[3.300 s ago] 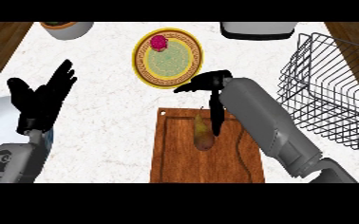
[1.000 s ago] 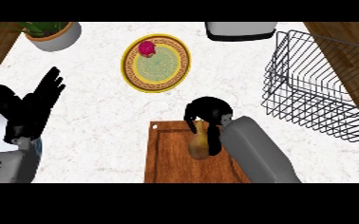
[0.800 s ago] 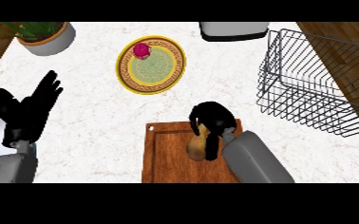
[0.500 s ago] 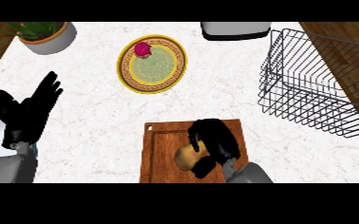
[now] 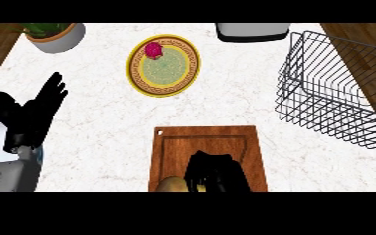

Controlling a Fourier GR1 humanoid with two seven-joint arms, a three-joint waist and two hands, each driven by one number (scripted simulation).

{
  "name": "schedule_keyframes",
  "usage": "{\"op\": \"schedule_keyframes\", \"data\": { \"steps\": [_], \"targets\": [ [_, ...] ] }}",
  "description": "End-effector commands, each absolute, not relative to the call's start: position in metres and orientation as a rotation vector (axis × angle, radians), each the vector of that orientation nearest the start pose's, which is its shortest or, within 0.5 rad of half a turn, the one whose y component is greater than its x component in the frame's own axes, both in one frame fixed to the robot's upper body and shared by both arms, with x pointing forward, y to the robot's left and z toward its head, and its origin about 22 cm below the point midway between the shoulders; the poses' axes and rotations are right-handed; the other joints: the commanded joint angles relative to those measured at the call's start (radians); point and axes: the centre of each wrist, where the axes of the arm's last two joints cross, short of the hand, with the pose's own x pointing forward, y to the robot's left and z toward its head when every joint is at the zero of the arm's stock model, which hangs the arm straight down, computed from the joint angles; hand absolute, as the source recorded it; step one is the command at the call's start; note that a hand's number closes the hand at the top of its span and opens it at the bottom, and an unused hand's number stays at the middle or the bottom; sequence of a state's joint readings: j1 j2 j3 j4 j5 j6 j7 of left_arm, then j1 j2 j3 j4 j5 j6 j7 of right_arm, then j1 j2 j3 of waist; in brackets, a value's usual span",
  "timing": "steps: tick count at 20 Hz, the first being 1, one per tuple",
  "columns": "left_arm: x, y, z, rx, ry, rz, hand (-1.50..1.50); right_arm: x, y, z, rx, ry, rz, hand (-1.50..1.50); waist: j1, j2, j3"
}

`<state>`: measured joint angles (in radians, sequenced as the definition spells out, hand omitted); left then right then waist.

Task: Pick the pear from the cutting board and place it in the basket

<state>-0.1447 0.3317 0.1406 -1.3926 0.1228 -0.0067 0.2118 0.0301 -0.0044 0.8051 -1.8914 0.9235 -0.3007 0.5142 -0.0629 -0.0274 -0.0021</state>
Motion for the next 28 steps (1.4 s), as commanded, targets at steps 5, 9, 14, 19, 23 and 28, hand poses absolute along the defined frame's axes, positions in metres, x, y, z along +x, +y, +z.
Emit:
{"op": "schedule_keyframes", "data": {
  "steps": [5, 9, 14, 19, 23, 28],
  "targets": [
    [0.278, 0.323, 0.028, 0.196, -1.365, -0.055, 0.00, 0.116, -0.072, 0.140, -0.640, -1.739, 0.441, 1.50, 0.028, 0.012, -0.001],
    [0.280, 0.316, 0.032, 0.197, -1.376, -0.046, 0.00, 0.122, -0.080, 0.165, -0.732, -1.747, 0.416, 1.50, 0.044, 0.016, 0.000],
    [0.288, 0.316, 0.028, 0.199, -1.377, -0.049, 0.00, 0.119, -0.088, 0.205, -0.850, -1.713, 0.341, 1.50, 0.058, 0.024, 0.000],
    [0.287, 0.315, 0.030, 0.177, -1.388, -0.076, 0.00, 0.159, -0.098, 0.231, -0.950, -1.692, 0.248, 1.50, 0.070, 0.027, 0.000],
    [0.292, 0.315, 0.048, 0.196, -1.372, -0.082, 0.00, 0.179, -0.119, 0.245, -1.086, -1.605, 0.247, 1.50, 0.067, 0.026, 0.001],
    [0.290, 0.311, 0.046, 0.201, -1.393, -0.065, 0.00, 0.205, -0.157, 0.238, -1.173, -1.560, 0.206, 1.50, 0.064, 0.027, 0.003]
  ]
}}
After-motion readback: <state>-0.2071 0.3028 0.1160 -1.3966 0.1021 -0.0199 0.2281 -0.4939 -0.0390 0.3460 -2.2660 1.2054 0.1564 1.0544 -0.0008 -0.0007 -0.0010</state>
